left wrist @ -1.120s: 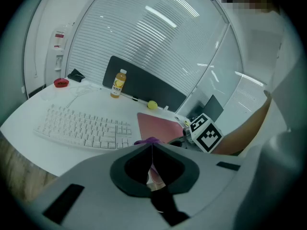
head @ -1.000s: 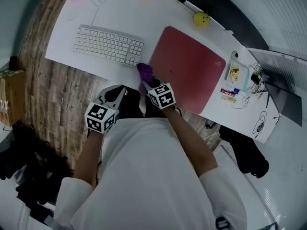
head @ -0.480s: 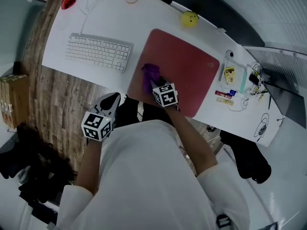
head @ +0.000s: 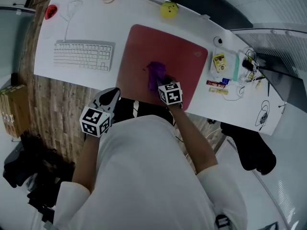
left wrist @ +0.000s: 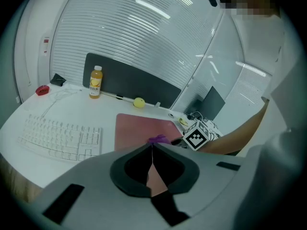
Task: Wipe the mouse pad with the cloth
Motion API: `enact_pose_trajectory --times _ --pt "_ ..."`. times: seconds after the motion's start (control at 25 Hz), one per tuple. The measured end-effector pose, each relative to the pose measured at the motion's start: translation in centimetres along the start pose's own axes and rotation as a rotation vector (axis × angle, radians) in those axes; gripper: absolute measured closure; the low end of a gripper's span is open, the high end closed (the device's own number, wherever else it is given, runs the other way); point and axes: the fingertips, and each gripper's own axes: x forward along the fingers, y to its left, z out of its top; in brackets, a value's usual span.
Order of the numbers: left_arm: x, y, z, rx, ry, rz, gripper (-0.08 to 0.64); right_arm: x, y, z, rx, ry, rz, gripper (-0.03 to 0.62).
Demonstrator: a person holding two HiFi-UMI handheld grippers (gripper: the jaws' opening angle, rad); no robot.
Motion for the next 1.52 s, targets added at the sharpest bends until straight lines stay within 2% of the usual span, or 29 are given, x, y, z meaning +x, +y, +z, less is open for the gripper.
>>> enact_pose_trajectory --times 0.68,0.84,1.08,1.32,1.52 --pt "5.0 -5.5 2.1 0.108 0.059 -0.1 0.54 -6.0 -10.8 -5.0 0.191 -0.065 -0.163 0.518" --pt "5.9 -6.1 2.4 0.119 0.071 -0.108 0.54 -7.3 -12.8 -6.2 0.206 -0.072 -0.196 0.518" --pt "7.4 -7.5 2.0 0.132 0.099 -0.13 0.54 -9.2 -15.7 -8.0 0.29 -0.094 -0.229 0.518" --pt "8.7 -9.0 2.0 0.143 0.11 -0.144 0.54 -11.4 -18.3 -9.5 0.301 -0.094 -0.282 0.518" --pt "9.4 -9.6 2.3 0.145 0.105 -0.143 0.54 -14.4 -19.3 -7.3 0.284 -0.173 -0.293 0.518"
